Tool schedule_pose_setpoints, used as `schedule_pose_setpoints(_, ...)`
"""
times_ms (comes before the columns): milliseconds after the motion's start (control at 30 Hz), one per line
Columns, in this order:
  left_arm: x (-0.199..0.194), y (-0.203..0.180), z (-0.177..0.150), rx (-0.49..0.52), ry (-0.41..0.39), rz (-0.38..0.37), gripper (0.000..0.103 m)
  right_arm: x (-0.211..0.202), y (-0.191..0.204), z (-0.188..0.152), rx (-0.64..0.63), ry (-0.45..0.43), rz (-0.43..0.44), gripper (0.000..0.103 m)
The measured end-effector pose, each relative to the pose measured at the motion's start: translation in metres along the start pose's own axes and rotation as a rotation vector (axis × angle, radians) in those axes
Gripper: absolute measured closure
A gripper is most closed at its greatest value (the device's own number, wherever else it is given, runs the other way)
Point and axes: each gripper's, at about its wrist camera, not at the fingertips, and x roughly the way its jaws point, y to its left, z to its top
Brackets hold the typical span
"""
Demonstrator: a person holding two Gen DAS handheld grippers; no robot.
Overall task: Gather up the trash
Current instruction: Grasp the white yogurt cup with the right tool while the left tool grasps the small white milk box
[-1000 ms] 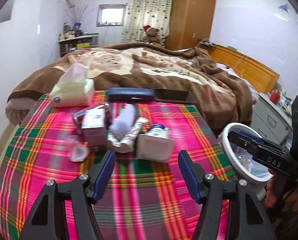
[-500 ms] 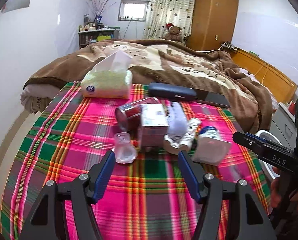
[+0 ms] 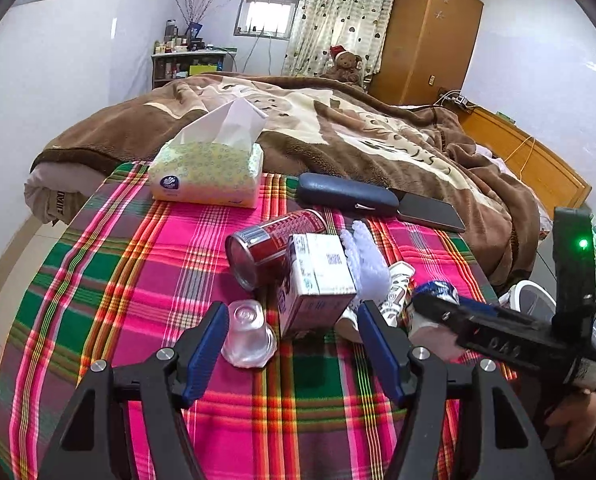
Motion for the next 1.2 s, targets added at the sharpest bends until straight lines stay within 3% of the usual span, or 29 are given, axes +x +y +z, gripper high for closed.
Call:
schedule_pose_setpoints(167,0.007,-0.003,0.007,0.009,0.003,-0.005,0.035,0.001,-0.001,-0.001,-0.003,0.019,0.001,0.039)
schedule_pose_setpoints(300,0.017,-0.007,0.012,0.017,0.017,-0.009,0.035,0.002,-0.006,-0.003,0.017,0.084,0.079,0.039)
schedule_pose_setpoints(467,0.028,-0.014,0.015,0.025,0.033,-0.025,0.035,-0.005,0.000,-0.012,-0.018,0.077,0.101,0.042)
schedule_pose_setpoints(667,0.039,-0.018,0.017,0.043,0.053,-0.029,0.035,-0.018,0.001,-0.020,-0.053,0.019,0.071,0.042)
schedule_pose_setpoints(767,0.045,-0.020,0.017,0.043,0.058,-0.027,0.035,-0.024,-0.005,-0.021,-0.073,-0.010,0.010,0.042)
schedule_pose_setpoints(1000,0.065,-0.020,0.016,0.032,0.095,0.019,0.035,-0.029,-0.027,-0.021,-0.026,-0.028,-0.023,0.042)
schedule_pose_setpoints(1067,0.068,-0.020,0.015,0.032,0.106,0.012,0.040,-0.029,-0.030,-0.021,-0.018,-0.031,-0.022,0.042)
schedule_pose_setpoints(1133,0.071,-0.021,0.013,0.036,0.113,0.026,0.054,-0.028,-0.031,-0.020,-0.015,-0.035,-0.023,0.042)
schedule_pose_setpoints(1200,0.070,-0.022,0.013,0.029,0.110,0.031,0.057,-0.029,-0.032,-0.021,-0.013,-0.036,-0.020,0.042)
